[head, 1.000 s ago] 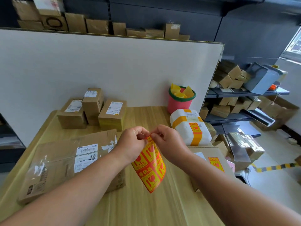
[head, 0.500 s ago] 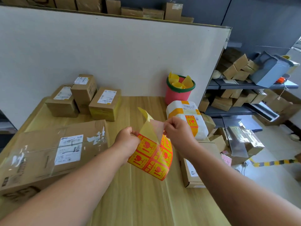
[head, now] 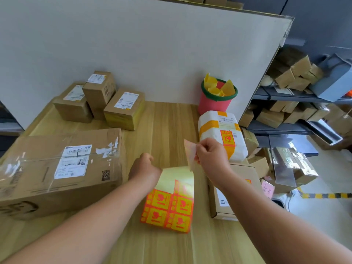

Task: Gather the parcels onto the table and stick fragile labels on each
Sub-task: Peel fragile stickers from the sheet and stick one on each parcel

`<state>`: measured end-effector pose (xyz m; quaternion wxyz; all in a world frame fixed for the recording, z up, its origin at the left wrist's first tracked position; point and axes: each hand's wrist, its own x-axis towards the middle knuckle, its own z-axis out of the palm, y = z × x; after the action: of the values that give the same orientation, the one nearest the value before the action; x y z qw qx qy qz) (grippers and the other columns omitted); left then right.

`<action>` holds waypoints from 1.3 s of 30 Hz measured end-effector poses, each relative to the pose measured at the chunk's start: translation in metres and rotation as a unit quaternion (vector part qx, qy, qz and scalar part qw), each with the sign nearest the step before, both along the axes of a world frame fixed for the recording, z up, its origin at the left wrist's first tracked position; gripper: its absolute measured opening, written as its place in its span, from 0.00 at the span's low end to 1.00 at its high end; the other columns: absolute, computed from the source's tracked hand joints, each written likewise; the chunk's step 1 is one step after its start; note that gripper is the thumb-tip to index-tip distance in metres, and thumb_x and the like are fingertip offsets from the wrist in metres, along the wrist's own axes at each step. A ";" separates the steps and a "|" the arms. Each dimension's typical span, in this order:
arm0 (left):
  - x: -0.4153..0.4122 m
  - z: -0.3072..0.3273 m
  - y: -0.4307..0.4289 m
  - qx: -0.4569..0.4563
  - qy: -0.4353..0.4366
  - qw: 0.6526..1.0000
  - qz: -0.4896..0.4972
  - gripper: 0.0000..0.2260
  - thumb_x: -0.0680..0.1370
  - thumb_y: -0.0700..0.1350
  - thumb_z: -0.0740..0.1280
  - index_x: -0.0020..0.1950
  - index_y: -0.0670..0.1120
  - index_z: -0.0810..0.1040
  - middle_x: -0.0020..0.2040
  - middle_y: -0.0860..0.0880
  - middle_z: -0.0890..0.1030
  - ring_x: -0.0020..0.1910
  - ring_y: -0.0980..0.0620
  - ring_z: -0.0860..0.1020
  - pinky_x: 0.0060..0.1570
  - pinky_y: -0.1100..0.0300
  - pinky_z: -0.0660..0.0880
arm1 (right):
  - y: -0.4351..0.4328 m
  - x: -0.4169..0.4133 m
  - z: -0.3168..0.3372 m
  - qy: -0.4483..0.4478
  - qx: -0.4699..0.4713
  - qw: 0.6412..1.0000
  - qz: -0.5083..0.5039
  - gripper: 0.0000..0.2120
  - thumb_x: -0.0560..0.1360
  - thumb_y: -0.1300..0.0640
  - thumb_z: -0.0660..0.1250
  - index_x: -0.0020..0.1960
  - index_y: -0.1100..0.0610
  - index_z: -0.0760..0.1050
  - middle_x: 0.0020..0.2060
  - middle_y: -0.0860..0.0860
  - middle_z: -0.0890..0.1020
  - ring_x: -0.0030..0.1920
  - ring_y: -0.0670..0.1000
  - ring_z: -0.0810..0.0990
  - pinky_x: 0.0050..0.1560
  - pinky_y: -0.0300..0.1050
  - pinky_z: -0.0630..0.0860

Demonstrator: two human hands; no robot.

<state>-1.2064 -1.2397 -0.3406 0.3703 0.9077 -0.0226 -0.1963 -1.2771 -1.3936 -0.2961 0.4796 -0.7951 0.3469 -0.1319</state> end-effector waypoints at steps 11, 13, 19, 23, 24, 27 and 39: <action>-0.004 0.050 0.035 -0.116 -0.190 0.974 -0.048 0.06 0.76 0.51 0.69 0.48 0.50 0.81 0.46 0.53 0.84 0.47 0.53 0.80 0.48 0.55 0.76 | 0.082 0.036 0.014 -0.032 0.079 0.992 0.095 0.08 0.75 0.61 0.62 0.39 0.54 0.75 0.34 0.54 0.81 0.36 0.53 0.79 0.43 0.57 0.80; 0.003 0.052 0.051 -0.131 -0.183 0.974 -0.031 0.05 0.75 0.49 0.70 0.47 0.49 0.80 0.45 0.53 0.84 0.46 0.53 0.81 0.48 0.55 0.77 | 0.098 0.043 0.017 -0.035 0.101 0.989 0.106 0.07 0.75 0.61 0.62 0.40 0.55 0.76 0.36 0.56 0.82 0.36 0.53 0.79 0.43 0.57 0.80; 0.027 0.058 0.097 -0.169 -0.144 0.974 0.035 0.04 0.74 0.45 0.70 0.40 0.50 0.78 0.38 0.53 0.82 0.41 0.52 0.80 0.43 0.56 0.76 | 0.138 0.063 0.022 -0.035 0.188 0.967 0.168 0.07 0.78 0.61 0.62 0.44 0.58 0.78 0.43 0.60 0.84 0.44 0.56 0.84 0.38 0.44 0.79; 0.046 0.059 0.126 -0.210 -0.101 0.968 0.089 0.05 0.75 0.39 0.69 0.40 0.47 0.78 0.36 0.51 0.80 0.37 0.52 0.77 0.36 0.61 0.72 | 0.157 0.071 0.027 -0.035 0.175 0.971 0.158 0.07 0.78 0.59 0.63 0.43 0.55 0.79 0.39 0.53 0.82 0.38 0.49 0.79 0.37 0.41 0.77; 0.050 0.059 0.133 -0.226 -0.081 0.965 0.103 0.05 0.75 0.39 0.69 0.40 0.46 0.78 0.36 0.50 0.80 0.36 0.53 0.76 0.35 0.61 0.71 | 0.160 0.073 0.026 -0.028 0.138 0.980 0.141 0.06 0.78 0.58 0.64 0.43 0.54 0.78 0.39 0.51 0.82 0.38 0.48 0.79 0.40 0.44 0.77; 0.062 0.057 0.151 -0.252 -0.032 0.960 0.116 0.03 0.77 0.41 0.68 0.43 0.45 0.78 0.41 0.46 0.82 0.40 0.51 0.78 0.38 0.60 0.73 | 0.165 0.079 0.024 -0.001 0.087 0.991 0.104 0.02 0.77 0.55 0.67 0.45 0.53 0.77 0.41 0.51 0.81 0.38 0.48 0.77 0.40 0.44 0.77; 0.078 0.054 0.169 -0.253 0.028 0.961 0.104 0.04 0.78 0.43 0.66 0.45 0.44 0.77 0.42 0.46 0.81 0.37 0.55 0.77 0.36 0.63 0.71 | 0.183 0.098 0.013 0.058 0.216 0.970 0.096 0.05 0.78 0.60 0.64 0.46 0.60 0.77 0.37 0.53 0.80 0.34 0.47 0.74 0.37 0.40 0.74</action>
<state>-1.1288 -1.0707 -0.2862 0.6069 0.7757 0.0330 -0.1699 -1.1795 -1.2106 -0.2832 0.6293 -0.7087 0.3167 0.0392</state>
